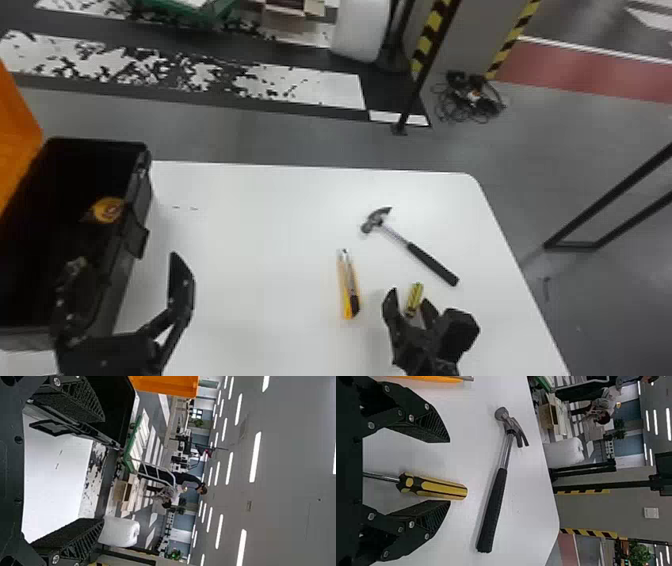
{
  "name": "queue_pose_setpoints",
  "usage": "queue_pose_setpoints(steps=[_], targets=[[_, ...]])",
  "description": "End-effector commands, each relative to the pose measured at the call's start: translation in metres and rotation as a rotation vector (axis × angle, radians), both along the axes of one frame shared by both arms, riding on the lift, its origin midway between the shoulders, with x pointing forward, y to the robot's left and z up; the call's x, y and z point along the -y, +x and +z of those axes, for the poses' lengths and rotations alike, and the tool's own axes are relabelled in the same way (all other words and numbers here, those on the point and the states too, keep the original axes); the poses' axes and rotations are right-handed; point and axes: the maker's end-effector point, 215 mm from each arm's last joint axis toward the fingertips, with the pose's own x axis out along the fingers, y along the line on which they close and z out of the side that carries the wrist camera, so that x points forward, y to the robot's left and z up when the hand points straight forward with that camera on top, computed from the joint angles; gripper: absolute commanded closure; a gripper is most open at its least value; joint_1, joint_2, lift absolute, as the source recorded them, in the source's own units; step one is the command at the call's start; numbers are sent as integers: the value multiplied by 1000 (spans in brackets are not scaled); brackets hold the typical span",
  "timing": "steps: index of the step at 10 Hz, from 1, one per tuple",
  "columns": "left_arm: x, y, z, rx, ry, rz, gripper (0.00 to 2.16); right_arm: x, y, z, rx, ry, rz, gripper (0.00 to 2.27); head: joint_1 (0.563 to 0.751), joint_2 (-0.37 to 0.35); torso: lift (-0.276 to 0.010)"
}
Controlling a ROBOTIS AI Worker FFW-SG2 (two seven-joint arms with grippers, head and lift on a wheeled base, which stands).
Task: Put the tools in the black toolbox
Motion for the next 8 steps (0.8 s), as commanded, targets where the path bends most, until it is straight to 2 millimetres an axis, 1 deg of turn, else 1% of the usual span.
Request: queue_pose_setpoints(steps=[1, 2, 4, 5, 6, 8], targets=[[0, 1, 0, 0, 0, 1, 100, -2, -1, 0, -1, 0, 2, 542, 695, -224, -39], [0, 1, -1, -1, 2, 0, 100, 0, 0, 0, 0, -2, -1, 647, 695, -221, -39], [-1, 0, 0, 0, 0, 2, 100, 3, -1, 1, -1, -8, -12, 650, 695, -222, -39], [-1, 1, -1, -2, 4, 1, 100, 3, -2, 0, -2, -8, -12, 761, 695, -225, -39], [-1, 1, -2, -3, 4, 1, 100, 3, -2, 0, -2, -8, -12, 930, 695, -226, -39], [-2, 0, -2, -2, 3, 3, 100, 1, -3, 3, 2, -6, -8, 930, 695, -226, -39]])
